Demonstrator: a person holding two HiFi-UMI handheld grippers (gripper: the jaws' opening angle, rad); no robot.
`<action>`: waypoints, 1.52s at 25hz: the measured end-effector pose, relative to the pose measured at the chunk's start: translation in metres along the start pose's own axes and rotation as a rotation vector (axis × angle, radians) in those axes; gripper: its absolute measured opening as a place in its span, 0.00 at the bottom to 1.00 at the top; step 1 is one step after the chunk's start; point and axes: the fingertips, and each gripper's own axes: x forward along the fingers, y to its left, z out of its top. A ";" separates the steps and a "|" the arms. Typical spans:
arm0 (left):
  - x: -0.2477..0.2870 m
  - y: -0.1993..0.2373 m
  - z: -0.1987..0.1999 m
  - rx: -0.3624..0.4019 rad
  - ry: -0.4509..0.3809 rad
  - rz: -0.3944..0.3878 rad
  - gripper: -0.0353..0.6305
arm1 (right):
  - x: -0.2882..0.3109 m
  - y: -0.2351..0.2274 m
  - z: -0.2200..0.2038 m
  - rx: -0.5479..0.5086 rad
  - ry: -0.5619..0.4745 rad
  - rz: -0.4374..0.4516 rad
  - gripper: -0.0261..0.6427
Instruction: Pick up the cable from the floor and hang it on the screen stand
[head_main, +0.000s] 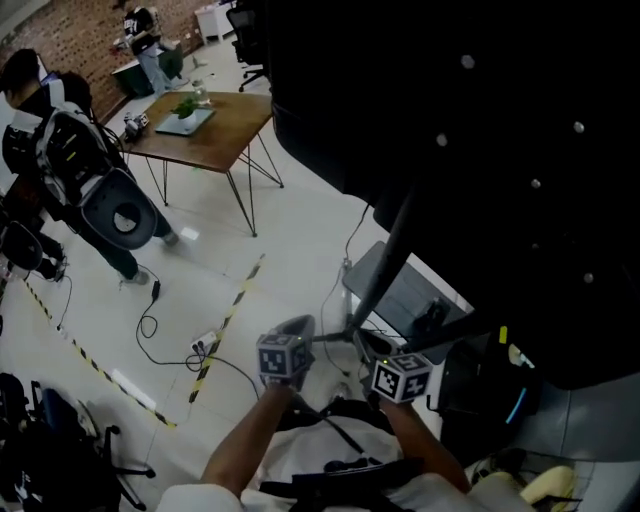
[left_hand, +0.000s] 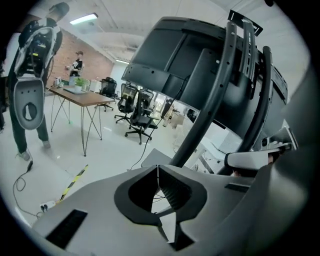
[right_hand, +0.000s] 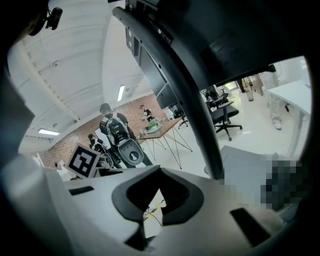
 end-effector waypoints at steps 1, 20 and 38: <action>0.011 0.002 0.003 0.021 0.021 -0.015 0.06 | 0.003 0.000 0.002 0.003 0.002 -0.014 0.05; 0.226 0.035 0.072 0.377 0.185 -0.186 0.33 | 0.048 -0.024 0.036 0.165 -0.123 -0.325 0.05; 0.297 0.030 0.068 0.492 0.291 -0.317 0.33 | 0.063 -0.038 0.044 0.368 -0.249 -0.433 0.05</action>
